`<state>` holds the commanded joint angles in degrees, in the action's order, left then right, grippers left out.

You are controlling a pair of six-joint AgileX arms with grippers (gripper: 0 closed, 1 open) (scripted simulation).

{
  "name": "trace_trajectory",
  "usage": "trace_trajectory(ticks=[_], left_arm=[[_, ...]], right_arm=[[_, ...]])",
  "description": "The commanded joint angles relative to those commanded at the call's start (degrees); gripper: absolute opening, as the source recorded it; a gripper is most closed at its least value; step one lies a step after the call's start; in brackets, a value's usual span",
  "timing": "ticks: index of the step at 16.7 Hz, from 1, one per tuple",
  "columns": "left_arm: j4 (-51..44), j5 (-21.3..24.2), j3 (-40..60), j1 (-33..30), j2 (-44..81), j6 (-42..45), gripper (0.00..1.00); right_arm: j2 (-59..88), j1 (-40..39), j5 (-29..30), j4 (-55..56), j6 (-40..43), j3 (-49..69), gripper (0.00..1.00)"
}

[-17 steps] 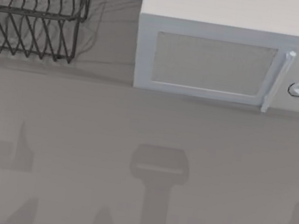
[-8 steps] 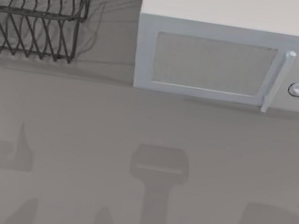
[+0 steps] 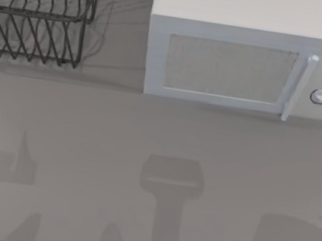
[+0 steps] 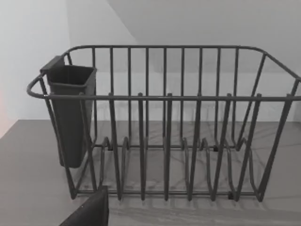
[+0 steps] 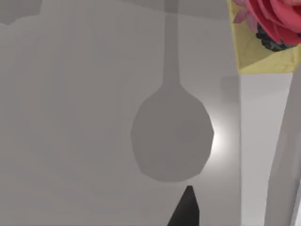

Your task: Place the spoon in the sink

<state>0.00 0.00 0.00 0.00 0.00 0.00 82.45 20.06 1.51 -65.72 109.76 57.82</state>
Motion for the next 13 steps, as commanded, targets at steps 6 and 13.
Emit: trace_trajectory(ticks=[6,13], left_arm=[[0.0,0.0,0.0,0.0,0.0,0.0,1.0],[0.0,0.0,0.0,0.0,0.0,0.0,1.0]], right_arm=[[17.0,-2.7,0.2,-6.9,-0.8,20.0,0.0],[45.7,-7.3,0.3,-18.3,-5.5,62.8,0.0]])
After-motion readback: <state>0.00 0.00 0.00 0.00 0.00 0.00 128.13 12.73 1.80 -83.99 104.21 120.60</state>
